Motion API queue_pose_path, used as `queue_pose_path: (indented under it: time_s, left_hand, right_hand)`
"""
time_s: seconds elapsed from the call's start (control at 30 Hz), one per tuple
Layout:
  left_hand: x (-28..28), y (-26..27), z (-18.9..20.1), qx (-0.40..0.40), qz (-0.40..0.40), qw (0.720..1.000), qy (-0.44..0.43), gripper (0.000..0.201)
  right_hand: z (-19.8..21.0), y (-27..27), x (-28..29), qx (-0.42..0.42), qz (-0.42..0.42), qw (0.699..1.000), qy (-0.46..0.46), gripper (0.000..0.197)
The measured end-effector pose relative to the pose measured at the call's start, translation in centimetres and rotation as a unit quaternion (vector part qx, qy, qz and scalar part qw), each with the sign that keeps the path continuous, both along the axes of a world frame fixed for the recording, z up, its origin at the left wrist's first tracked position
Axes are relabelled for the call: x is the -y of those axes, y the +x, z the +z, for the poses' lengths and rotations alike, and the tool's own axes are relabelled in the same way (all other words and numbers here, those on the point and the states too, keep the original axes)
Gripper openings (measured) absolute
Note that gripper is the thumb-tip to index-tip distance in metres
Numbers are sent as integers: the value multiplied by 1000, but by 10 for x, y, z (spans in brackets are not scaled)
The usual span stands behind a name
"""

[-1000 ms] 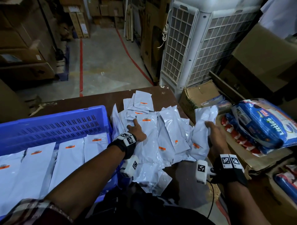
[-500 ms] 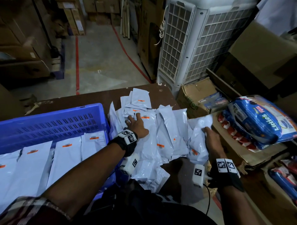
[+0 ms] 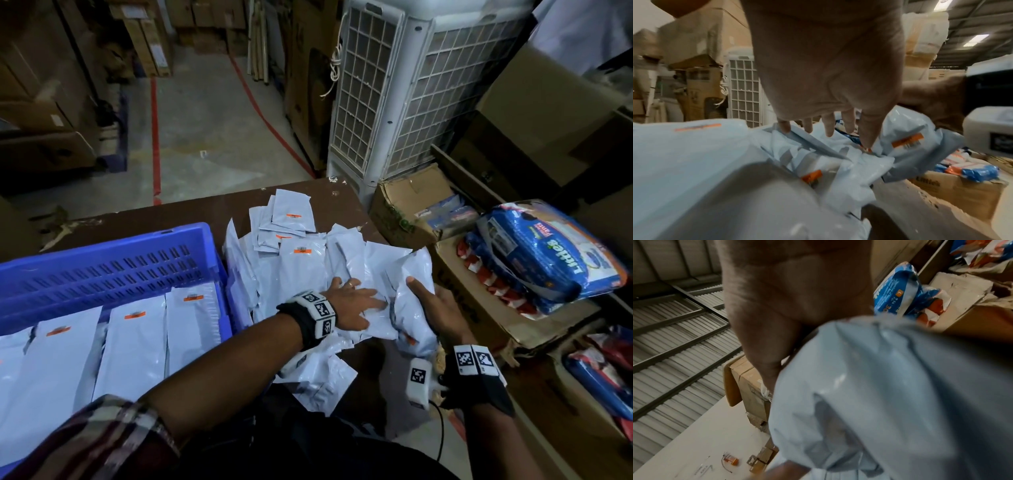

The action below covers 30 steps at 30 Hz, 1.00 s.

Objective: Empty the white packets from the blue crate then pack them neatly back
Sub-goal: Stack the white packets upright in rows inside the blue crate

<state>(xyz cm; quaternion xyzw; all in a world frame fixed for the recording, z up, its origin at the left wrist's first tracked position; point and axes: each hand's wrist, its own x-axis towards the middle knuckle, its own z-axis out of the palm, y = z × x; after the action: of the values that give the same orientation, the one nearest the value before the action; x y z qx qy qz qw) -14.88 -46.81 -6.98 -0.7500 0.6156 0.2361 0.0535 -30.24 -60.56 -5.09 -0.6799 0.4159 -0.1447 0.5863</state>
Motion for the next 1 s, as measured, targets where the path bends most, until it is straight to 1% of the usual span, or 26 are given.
queue_pose_path:
  time_s: [0.07,0.13,0.23,0.3,0.4,0.47,0.5,0.53,0.57,0.6,0.63,0.7,0.77,0.8,0.87,0.93,1.0]
  left_hand:
    - [0,-4,-13,30,-5,999,42,65]
    - [-1,-7,-22,61,-9,997,54,67]
    - [-4,-10,-32,95,-16,994,50,69]
    - [-5,-12,-37,114,-18,992,48,70]
    - [-5,-14,-42,104,-7,993,50,73]
    - [-1,-14,-38,84,9,996,27,73]
    - [1,-16,-34,75,26,997,-4,73]
    - [4,-18,-30,70,44,996,-45,75]
    - [8,-21,-25,65,54,993,-83,77]
    - [12,-25,-23,59,49,991,-108,81]
    - [16,-30,-22,52,29,991,-117,85]
    - [22,-40,-28,44,-32,995,-88,92]
    - [26,-49,-38,38,-78,996,-35,91]
    - [27,-52,-43,34,-88,995,-17,89]
    - [26,-58,-52,36,-101,994,6,87]
    - [24,-61,-62,63,-116,991,37,86]
    - [22,-61,-71,96,-140,984,55,85]
  right_hand:
    - [0,-7,5,5,-19,1000,-9,33]
    - [3,-14,8,27,-52,998,-20,39]
    - [12,-24,9,57,-114,991,-49,25]
    - [20,-30,9,73,-142,985,-66,20]
    - [23,-37,10,86,-154,981,-80,25]
    - [15,-38,14,74,-138,984,-81,23]
    - [8,-38,16,65,-127,988,-56,25]
    - [-3,-38,19,47,-122,991,-19,34]
    - [-9,-37,19,24,-125,992,16,48]
    - [-19,-38,20,6,-130,991,33,56]
    - [-24,-38,17,0,-132,990,44,58]
    - [-33,-38,12,0,-126,990,62,55]
    - [-33,-42,7,4,-137,989,63,46]
    - [-33,-44,4,8,-136,989,61,40]
    - [-40,-51,0,-1,-134,989,65,36]
    - [-47,-61,-5,9,-142,987,72,32]
    - [-53,-72,-9,20,-168,982,83,24]
